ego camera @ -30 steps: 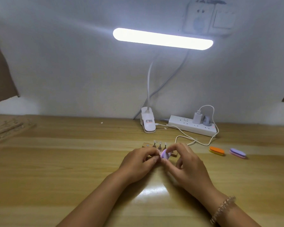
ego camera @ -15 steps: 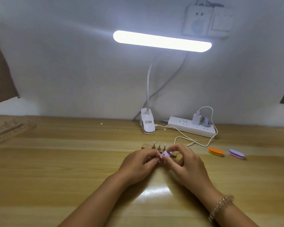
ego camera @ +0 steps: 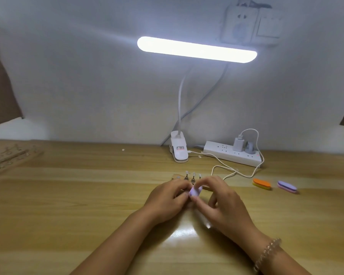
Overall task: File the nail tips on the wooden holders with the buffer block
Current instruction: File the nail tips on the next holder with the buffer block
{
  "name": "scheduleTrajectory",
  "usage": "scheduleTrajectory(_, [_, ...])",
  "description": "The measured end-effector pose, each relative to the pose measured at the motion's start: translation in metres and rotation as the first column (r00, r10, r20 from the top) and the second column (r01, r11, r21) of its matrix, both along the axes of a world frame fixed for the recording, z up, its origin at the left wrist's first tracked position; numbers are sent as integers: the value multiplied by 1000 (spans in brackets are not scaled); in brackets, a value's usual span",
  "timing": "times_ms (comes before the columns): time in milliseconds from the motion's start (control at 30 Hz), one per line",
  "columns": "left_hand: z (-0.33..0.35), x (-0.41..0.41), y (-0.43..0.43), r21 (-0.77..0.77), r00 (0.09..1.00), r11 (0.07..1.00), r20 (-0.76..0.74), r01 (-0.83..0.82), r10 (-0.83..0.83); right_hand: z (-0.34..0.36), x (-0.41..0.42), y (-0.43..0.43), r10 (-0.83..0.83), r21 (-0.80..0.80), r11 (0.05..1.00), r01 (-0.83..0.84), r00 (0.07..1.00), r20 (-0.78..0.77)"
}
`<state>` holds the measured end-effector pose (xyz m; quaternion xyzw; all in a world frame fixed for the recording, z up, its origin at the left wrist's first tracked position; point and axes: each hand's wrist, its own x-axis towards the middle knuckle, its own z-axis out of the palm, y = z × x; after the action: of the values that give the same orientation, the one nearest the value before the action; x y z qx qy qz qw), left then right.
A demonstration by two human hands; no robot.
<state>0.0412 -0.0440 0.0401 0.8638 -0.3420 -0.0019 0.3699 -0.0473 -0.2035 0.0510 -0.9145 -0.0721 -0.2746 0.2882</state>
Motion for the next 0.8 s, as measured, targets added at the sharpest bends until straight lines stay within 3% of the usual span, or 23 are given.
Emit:
scheduleTrajectory(100, [0,0,0,-4,1000,1000,2,3,-3,0,3,-6,-73,32,997,73,997,1])
scheduleTrajectory(200, [-1,0,1,-16,1000,1000,-1,11,-11,-3,-2,0,7,-58,998,-7,1000,6])
scheduleTrajectory(367, [-1,0,0,-10,1000,1000,18,-4,4,0,4,-7,-84,58,995,84,996,2])
scheduleTrajectory(500, [-1,1,1,-35,1000,999,-6,-6,6,-2,-2,0,3,-4,1000,-3,1000,18])
scheduleTrajectory(633, [-1,1,0,-17,1000,1000,5,-3,3,-1,4,-7,-91,71,993,90,996,12])
scheduleTrajectory(733, [-1,1,1,-21,1000,1000,1,3,-3,-2,-1,-1,-13,-5,1000,13,999,34])
scheduleTrajectory(800, [-1,1,0,-18,1000,1000,6,-2,2,-1,0,-1,-26,27,999,25,1000,8])
